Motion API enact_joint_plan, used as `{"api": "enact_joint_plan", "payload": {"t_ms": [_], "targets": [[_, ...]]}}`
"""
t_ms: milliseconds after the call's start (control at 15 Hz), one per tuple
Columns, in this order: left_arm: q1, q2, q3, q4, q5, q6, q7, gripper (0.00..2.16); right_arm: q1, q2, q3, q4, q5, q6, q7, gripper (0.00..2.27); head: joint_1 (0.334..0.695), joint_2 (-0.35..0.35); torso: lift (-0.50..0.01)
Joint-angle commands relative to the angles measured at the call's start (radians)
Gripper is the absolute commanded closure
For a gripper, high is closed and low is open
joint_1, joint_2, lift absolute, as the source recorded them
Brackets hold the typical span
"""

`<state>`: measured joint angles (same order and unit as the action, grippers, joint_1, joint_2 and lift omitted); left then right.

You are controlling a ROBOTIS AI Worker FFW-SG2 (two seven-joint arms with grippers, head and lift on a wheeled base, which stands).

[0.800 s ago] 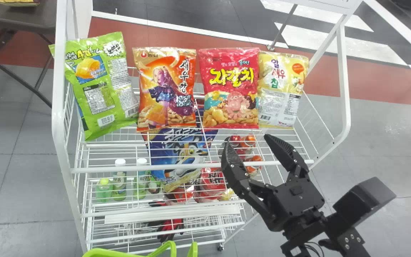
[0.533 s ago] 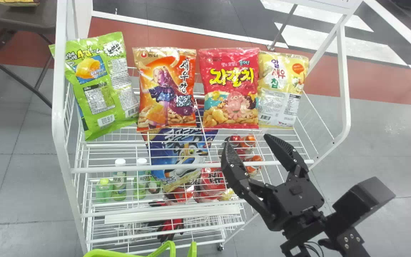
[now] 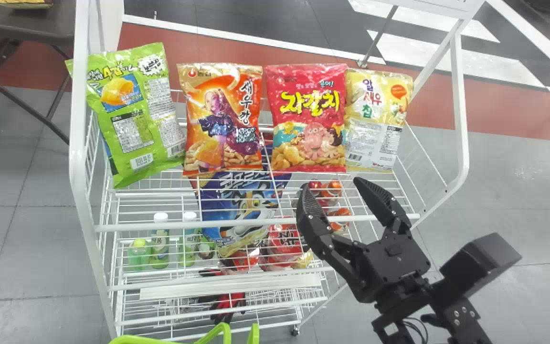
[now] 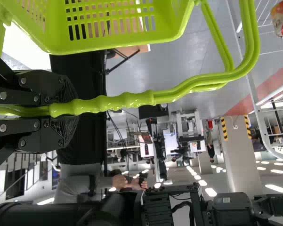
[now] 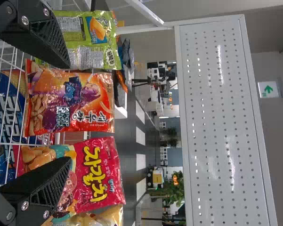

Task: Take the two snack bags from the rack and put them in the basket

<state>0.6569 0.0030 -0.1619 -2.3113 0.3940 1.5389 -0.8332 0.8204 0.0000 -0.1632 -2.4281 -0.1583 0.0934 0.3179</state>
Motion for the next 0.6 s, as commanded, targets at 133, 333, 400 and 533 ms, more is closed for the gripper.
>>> {"api": "enact_joint_plan", "payload": {"t_ms": [133,333,400,533], "targets": [[0.015,-0.001,0.019,0.018,0.009,-0.039,0.019,1.5,-0.139,0.001,0.03,0.112,0.036,0.007,-0.02,0.12,0.695,-0.35,-0.008],[-0.013,-0.001,0.018,0.03,0.014,-0.039,0.037,1.5,-0.268,0.001,0.036,0.185,0.065,0.072,-0.046,0.12,0.695,-0.35,-0.008],[-0.013,-0.001,0.024,0.036,0.022,-0.039,0.045,1.5,-0.33,0.001,0.042,0.227,0.069,0.108,-0.046,0.12,0.695,-0.35,-0.008],[-0.013,0.0,0.05,0.05,0.06,-0.039,0.052,1.5,-0.437,0.001,0.062,0.327,0.103,0.124,-0.049,0.12,0.695,-0.35,-0.008]]}}
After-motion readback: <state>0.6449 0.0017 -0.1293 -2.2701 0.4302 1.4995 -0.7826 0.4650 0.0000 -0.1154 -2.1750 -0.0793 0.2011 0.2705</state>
